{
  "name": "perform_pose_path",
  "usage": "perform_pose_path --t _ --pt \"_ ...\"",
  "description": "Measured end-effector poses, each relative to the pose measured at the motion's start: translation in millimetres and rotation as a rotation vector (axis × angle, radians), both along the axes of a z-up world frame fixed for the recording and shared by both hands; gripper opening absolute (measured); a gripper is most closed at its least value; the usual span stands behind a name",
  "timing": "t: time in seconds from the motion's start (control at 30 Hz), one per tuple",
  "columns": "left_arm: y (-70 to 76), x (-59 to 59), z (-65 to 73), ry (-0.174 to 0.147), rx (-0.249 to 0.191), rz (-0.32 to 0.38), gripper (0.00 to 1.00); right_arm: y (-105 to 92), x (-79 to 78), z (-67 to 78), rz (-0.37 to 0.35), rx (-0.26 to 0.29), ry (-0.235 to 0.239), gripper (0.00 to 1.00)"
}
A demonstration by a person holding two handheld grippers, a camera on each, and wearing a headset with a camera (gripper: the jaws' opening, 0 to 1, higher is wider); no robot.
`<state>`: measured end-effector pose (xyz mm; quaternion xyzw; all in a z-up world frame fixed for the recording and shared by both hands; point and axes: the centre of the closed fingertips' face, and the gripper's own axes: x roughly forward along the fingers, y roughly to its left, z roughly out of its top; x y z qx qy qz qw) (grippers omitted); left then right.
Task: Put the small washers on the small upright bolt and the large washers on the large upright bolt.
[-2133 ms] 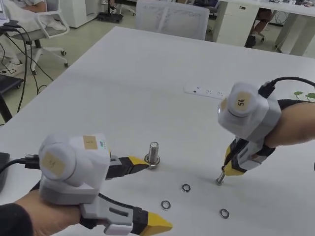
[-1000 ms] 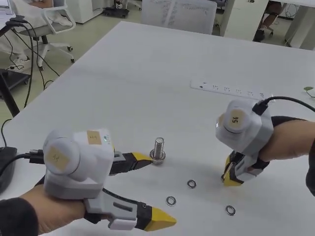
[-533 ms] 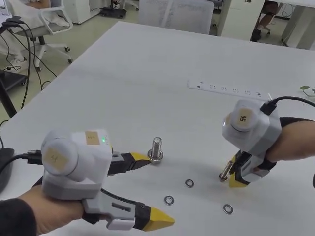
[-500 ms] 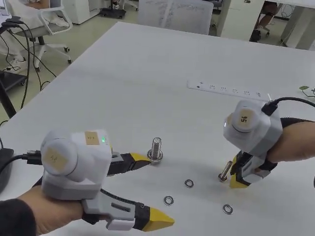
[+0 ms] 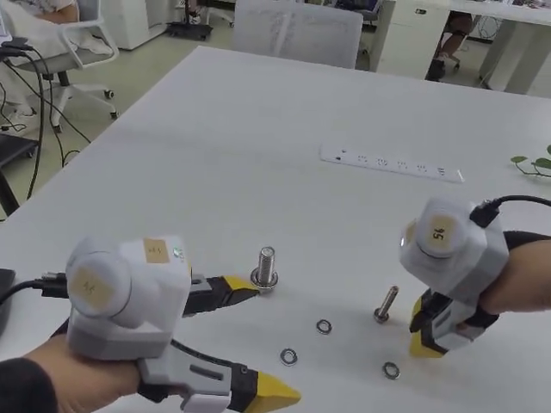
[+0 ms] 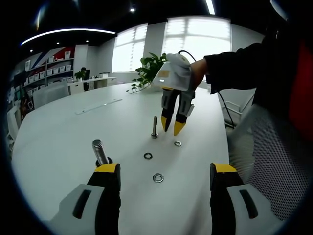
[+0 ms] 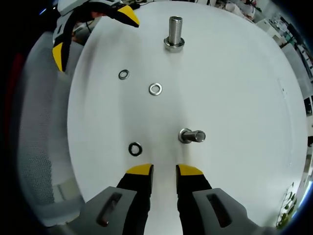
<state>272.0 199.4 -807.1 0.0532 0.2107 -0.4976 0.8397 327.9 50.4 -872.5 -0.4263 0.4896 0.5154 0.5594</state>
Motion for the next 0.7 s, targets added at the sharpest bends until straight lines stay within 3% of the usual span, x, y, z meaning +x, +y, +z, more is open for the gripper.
perform_pose_path --t 0.3,0.7 --pt "-1.0 -1.4 1.6 -0.004 -0.001 -0.007 0.74 -1.9 -23.0 -3.2 -0.030 0.010 0.054 0.21" --pt "-3.1 -3.1 4.0 -0.012 -0.005 -0.014 0.74 5.9 -37.2 -2.9 -0.012 0.028 0.025 0.22"
